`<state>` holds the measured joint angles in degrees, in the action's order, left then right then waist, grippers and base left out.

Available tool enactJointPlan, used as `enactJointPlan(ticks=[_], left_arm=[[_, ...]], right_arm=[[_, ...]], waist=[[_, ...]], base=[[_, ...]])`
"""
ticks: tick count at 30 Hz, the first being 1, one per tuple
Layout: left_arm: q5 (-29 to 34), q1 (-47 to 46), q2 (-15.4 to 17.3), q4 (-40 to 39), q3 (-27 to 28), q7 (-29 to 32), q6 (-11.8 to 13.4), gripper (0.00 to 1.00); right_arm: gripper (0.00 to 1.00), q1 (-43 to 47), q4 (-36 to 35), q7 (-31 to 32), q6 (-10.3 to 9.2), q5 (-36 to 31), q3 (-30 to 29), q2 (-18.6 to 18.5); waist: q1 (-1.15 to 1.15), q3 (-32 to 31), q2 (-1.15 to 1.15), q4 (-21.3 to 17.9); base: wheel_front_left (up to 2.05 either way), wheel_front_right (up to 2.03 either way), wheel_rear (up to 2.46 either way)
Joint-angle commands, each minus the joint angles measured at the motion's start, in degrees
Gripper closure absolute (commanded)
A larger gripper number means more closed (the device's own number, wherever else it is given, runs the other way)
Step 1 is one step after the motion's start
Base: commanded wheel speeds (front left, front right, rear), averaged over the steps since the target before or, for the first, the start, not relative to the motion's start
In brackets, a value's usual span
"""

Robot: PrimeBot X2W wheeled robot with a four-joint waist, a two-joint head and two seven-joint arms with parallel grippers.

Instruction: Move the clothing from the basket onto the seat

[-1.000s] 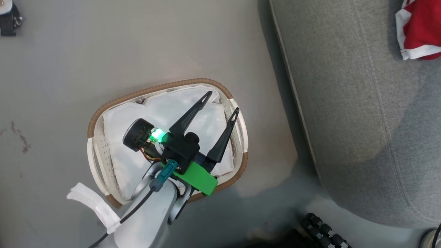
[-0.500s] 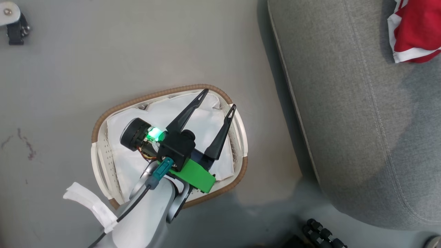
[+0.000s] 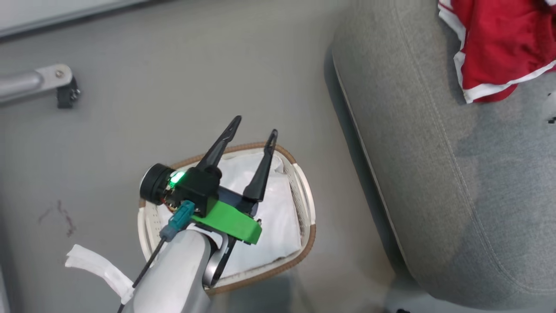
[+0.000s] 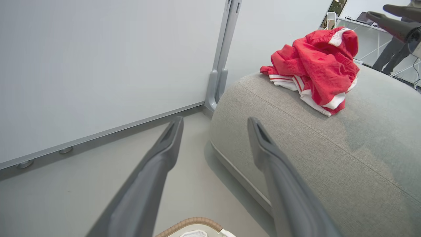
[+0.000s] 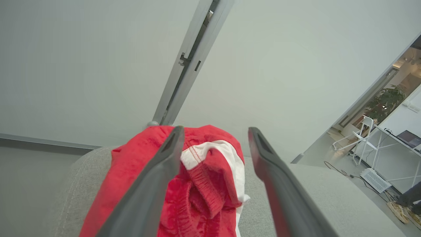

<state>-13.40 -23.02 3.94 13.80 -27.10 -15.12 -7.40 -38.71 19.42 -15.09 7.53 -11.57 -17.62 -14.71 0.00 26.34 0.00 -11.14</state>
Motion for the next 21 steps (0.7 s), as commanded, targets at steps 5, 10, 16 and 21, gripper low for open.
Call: enactJointPlan(ticks=[5, 10, 16, 21], left_arm=[[-0.67, 3.18, -0.64, 2.23, 3.6, -0.04, 0.39, 0.0], [-1.35, 6.86, -0.89, 3.64, 8.12, -0.04, 1.5, 0.0], [-1.79, 12.13, -0.98, 3.37, 15.02, -0.04, 2.4, 0.0], [-1.42, 15.87, -1.03, 2.62, 19.65, -0.04, 2.14, 0.0]], right_arm=[[0.0, 2.55, 0.28, -0.11, -0.08, 1.29, 3.0, 1.49], [0.0, 5.56, 0.18, -0.11, -0.08, 2.69, 6.17, 4.69], [0.0, 10.88, -1.12, -0.11, -0.08, 5.34, 7.81, 9.16], [0.0, 15.98, -1.87, -0.11, -0.08, 7.22, 9.35, 11.28]], waist=[[0.0, -9.65, 0.0, 4.75], [0.0, -14.06, 0.0, 7.25], [0.0, -17.6, 0.0, 9.08], [0.0, -19.26, 0.0, 10.32]], base=[[0.0, 0.0, 0.0], [0.0, 0.0, 0.0], [0.0, 0.0, 0.0], [0.0, 0.0, 0.0]])
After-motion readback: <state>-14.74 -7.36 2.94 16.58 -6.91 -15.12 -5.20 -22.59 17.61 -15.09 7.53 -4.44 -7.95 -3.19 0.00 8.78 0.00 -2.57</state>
